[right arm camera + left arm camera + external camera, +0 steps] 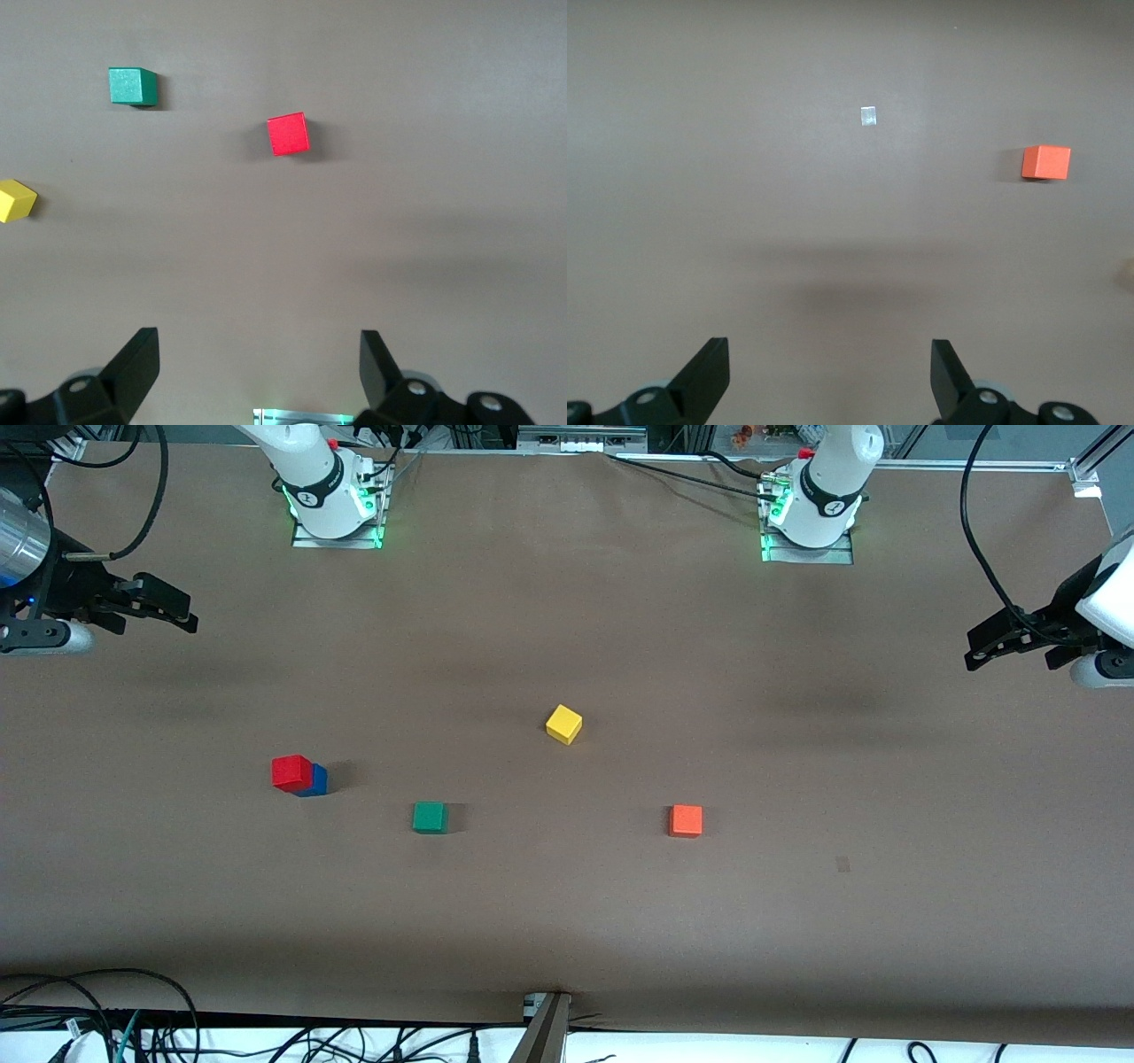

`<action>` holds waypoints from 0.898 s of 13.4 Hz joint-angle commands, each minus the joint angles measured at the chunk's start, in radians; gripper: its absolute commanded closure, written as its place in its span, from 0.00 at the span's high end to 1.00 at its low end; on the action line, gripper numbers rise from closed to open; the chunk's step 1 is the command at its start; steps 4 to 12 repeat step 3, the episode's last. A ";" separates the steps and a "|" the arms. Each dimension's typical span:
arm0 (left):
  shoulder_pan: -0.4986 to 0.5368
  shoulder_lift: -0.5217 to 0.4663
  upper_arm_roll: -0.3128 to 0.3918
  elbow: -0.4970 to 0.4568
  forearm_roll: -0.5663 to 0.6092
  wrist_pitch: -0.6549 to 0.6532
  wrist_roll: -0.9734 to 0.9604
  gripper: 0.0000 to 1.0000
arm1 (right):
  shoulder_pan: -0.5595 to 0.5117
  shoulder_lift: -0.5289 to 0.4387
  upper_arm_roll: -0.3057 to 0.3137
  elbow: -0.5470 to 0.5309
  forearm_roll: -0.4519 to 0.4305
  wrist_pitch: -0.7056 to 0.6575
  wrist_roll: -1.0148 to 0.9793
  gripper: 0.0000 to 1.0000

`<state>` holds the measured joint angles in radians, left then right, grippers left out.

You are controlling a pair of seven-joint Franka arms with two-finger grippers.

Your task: Pass red block to right arm, stack on blue

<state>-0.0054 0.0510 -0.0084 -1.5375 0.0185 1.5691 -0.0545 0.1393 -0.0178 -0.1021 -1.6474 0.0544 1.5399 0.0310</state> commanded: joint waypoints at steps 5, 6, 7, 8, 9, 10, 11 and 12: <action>-0.001 0.012 -0.004 0.033 0.008 -0.023 0.015 1.00 | -0.003 0.004 0.005 0.043 -0.017 -0.061 -0.014 1.00; -0.001 0.012 -0.004 0.033 0.008 -0.023 0.015 1.00 | -0.003 0.004 0.005 0.043 -0.017 -0.061 -0.014 1.00; -0.001 0.012 -0.004 0.033 0.008 -0.023 0.015 1.00 | -0.003 0.004 0.005 0.043 -0.017 -0.061 -0.014 1.00; -0.001 0.012 -0.004 0.033 0.008 -0.023 0.015 1.00 | -0.003 0.004 0.005 0.043 -0.017 -0.061 -0.014 1.00; -0.001 0.012 -0.004 0.033 0.008 -0.023 0.015 1.00 | -0.003 0.004 0.005 0.043 -0.017 -0.061 -0.014 1.00; -0.001 0.012 -0.004 0.033 0.008 -0.023 0.015 1.00 | -0.003 0.004 0.005 0.043 -0.017 -0.061 -0.014 1.00; -0.001 0.012 -0.004 0.033 0.008 -0.023 0.015 1.00 | -0.003 0.004 0.005 0.043 -0.017 -0.061 -0.014 1.00; -0.001 0.012 -0.004 0.033 0.008 -0.023 0.015 1.00 | -0.003 0.004 0.005 0.043 -0.017 -0.061 -0.014 1.00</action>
